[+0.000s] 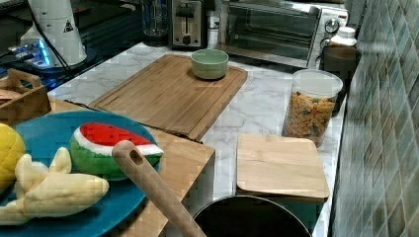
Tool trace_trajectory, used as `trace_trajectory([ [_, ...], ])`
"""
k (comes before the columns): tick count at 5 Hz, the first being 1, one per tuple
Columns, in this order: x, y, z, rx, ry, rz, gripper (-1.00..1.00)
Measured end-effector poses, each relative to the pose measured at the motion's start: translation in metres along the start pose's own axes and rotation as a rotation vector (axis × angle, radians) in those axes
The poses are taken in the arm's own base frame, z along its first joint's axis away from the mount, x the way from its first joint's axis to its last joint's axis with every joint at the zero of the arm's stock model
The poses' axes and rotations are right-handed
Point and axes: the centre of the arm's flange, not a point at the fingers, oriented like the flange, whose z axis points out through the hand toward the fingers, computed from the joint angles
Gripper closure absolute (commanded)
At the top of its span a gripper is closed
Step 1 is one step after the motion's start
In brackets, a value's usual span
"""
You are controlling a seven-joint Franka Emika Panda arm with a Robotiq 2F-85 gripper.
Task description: Open the drawer.
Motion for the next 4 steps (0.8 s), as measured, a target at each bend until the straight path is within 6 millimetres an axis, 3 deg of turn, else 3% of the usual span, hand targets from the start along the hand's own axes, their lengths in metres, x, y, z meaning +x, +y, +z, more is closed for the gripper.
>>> trace_trajectory([
  [2, -0.011, 0.066, 0.031, -0.019, -0.019, -0.026, -1.00],
  [3, -0.013, 0.082, 0.041, -0.038, -0.001, -0.015, -1.00],
  [4, -0.017, 0.082, 0.051, -0.038, -0.002, -0.016, -1.00],
])
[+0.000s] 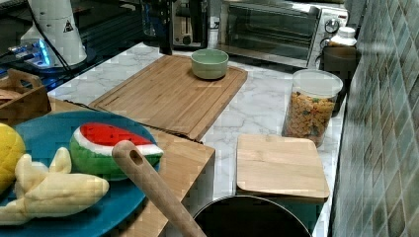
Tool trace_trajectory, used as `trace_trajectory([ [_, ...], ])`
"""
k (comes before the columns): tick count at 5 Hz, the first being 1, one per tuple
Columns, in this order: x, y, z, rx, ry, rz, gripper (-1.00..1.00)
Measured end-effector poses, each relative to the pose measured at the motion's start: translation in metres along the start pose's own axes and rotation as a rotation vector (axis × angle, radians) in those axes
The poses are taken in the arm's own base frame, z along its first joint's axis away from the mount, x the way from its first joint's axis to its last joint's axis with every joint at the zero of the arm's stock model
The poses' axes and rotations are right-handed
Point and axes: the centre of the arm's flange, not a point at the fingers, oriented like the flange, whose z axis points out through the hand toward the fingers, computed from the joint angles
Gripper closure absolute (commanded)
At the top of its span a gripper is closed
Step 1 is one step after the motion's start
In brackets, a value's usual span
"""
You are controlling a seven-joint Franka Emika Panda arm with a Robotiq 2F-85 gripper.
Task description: Open the drawer.
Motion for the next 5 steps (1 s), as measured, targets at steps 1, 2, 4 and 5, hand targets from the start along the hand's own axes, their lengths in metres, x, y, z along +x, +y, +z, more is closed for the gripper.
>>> trace_trajectory([
  [1, -0.007, -0.001, 0.012, -0.053, -0.015, -0.050, -1.00],
  [2, -0.017, -0.001, 0.027, -0.090, -0.054, -0.090, -1.00],
  [4, -0.019, 0.003, 0.057, -0.096, -0.049, -0.093, -1.00],
  [5, -0.023, 0.006, 0.064, -0.100, -0.019, -0.087, -1.00],
])
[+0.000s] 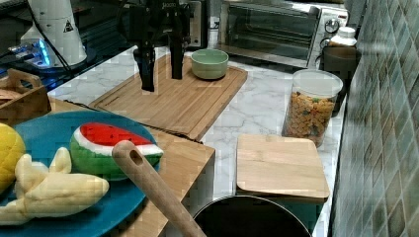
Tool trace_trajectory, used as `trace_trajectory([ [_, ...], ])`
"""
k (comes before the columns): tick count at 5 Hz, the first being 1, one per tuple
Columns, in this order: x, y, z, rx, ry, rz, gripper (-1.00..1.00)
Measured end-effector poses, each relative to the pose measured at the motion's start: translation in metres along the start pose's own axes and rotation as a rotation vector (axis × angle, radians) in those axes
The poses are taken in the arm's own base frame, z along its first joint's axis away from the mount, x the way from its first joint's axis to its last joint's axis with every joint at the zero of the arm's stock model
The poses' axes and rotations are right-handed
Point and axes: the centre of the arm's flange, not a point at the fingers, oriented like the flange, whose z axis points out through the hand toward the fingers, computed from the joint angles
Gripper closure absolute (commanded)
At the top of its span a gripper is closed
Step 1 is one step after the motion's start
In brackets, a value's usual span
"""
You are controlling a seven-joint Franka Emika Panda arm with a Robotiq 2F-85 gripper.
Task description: Open the drawer.
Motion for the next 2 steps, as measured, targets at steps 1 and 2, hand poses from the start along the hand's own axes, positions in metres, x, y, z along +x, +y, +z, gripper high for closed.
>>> trace_trajectory([
  [1, -0.0071, 0.0010, 0.0082, 0.003, -0.005, 0.007, -1.00],
  [2, -0.0121, 0.0079, 0.0156, 0.014, 0.007, 0.041, -1.00],
])
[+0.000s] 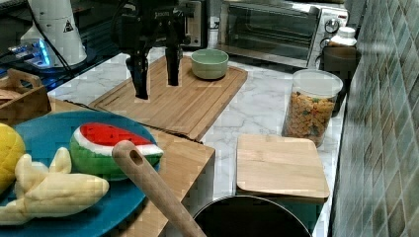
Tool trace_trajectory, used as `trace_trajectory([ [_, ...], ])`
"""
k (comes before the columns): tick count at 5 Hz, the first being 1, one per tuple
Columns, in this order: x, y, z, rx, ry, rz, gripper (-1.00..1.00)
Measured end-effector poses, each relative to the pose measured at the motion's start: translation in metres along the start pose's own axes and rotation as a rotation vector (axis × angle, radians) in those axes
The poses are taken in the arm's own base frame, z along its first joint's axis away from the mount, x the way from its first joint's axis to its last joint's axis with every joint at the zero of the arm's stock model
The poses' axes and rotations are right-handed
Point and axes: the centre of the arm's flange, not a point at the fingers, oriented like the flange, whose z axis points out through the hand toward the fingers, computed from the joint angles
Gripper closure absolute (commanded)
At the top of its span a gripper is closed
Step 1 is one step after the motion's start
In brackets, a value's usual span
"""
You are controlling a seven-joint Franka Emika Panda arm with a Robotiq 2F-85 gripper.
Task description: Open the drawer.
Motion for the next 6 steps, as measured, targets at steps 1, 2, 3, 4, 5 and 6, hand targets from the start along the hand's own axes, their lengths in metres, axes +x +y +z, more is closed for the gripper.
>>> trace_trajectory([
  [1, -0.005, 0.013, 0.010, 0.012, 0.018, 0.053, -1.00],
  [2, -0.012, 0.025, 0.021, 0.044, 0.012, 0.070, -1.00],
  [3, -0.016, 0.031, 0.033, 0.046, 0.051, 0.047, -1.00],
  [4, -0.024, 0.029, 0.045, 0.062, 0.061, 0.080, -1.00],
  [5, -0.040, 0.018, 0.061, 0.082, 0.018, 0.077, -1.00],
  [6, -0.051, 0.011, 0.072, 0.078, 0.026, 0.076, -1.00],
])
